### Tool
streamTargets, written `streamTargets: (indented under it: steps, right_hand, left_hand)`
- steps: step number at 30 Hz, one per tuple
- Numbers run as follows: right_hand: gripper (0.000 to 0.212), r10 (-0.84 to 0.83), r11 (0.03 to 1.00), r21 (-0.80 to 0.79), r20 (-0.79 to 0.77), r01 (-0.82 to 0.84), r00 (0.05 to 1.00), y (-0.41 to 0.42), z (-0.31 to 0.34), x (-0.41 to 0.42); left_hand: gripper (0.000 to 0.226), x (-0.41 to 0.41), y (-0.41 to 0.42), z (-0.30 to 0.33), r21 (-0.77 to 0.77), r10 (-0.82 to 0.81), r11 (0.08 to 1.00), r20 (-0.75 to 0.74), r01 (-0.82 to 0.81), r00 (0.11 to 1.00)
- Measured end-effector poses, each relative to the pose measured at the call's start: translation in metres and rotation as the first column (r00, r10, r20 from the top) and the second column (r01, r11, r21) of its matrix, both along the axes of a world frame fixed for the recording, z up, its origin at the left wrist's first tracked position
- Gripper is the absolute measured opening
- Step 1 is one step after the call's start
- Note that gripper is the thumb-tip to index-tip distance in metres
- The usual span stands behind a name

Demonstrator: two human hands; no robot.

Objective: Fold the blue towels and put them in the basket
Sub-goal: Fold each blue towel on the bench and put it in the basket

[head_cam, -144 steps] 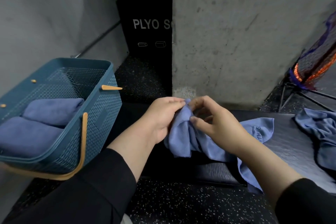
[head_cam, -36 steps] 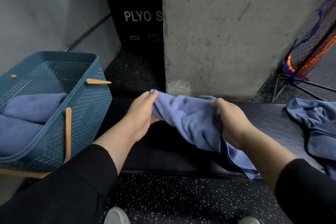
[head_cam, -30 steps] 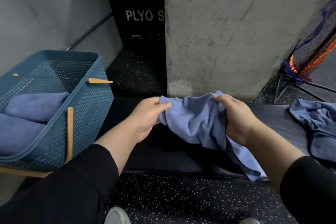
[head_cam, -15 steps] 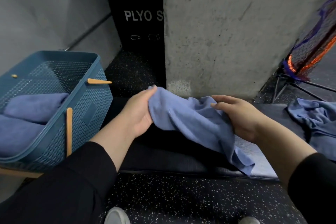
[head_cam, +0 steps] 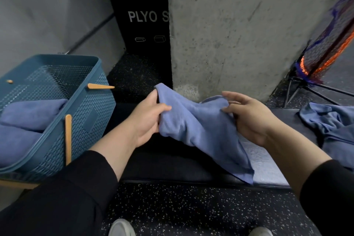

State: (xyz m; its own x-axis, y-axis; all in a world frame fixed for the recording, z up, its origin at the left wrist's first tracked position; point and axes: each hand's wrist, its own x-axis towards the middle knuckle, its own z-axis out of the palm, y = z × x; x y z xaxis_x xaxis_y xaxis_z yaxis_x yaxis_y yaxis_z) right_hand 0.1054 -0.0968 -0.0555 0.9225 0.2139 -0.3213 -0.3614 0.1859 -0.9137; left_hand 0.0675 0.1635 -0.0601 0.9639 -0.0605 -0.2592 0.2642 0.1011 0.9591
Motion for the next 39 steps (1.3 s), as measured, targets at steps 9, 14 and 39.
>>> streamTargets:
  steps: [9, 14, 39]
  right_hand:
    - [0.049, 0.142, 0.602, -0.797, 0.16, 0.043, 0.977, -0.024, -0.039, 0.006]
    - [0.052, 0.412, 0.187, -0.981, 0.121, 0.046, 0.903, -0.022, -0.05, -0.007]
    - [0.011, 0.521, 0.556, -0.83, 0.31, -0.04, 0.795, -0.012, -0.042, -0.061]
  left_hand:
    - [0.053, 0.009, 0.006, -0.016, 0.091, 0.226, 0.972, -0.138, -0.215, 0.964]
    - [0.077, 0.001, 0.013, -0.033, 0.213, 0.047, 0.977, -0.18, -0.008, 0.983]
    - [0.036, -0.043, -0.06, -0.06, 0.961, -0.502, 0.252, 0.033, 0.11, 0.864]
